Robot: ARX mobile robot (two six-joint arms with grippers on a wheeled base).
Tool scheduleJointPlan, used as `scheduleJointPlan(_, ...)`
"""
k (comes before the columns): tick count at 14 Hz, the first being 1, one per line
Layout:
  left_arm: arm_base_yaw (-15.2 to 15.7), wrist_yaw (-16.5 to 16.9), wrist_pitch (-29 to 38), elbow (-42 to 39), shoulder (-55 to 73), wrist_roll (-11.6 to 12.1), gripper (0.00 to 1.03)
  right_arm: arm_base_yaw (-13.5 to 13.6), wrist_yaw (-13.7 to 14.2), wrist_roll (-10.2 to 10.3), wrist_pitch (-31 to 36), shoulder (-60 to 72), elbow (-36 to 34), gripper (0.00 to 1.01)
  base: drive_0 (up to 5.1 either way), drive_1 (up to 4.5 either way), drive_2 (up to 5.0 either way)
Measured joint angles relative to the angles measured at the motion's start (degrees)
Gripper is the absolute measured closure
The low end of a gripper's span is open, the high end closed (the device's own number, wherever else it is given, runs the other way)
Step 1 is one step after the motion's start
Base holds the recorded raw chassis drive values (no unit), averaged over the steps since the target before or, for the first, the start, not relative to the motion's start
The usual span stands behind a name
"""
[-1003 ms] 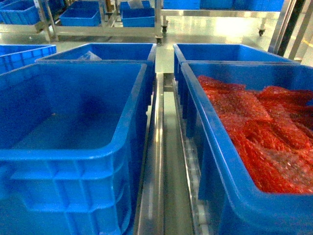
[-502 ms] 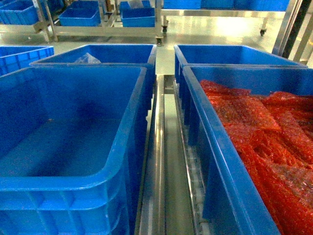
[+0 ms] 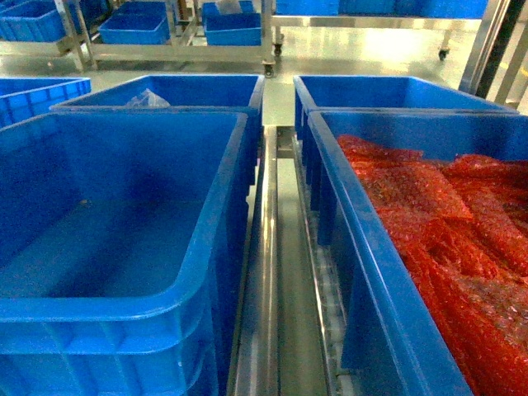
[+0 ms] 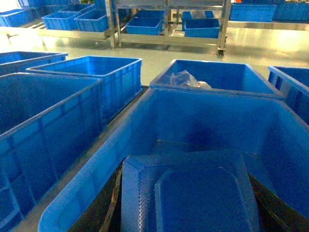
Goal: Pick blue part to blue bin on bottom shelf
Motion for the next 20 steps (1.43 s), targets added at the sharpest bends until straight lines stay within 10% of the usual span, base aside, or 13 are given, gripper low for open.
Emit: scheduleJointPlan(20, 0.0, 0.0, 0.0, 0.0, 0.0, 0.0, 0.59, 0.0, 0.0, 0.0, 0.0, 0.0, 0.0, 0.03, 0.0, 0.00, 0.0)
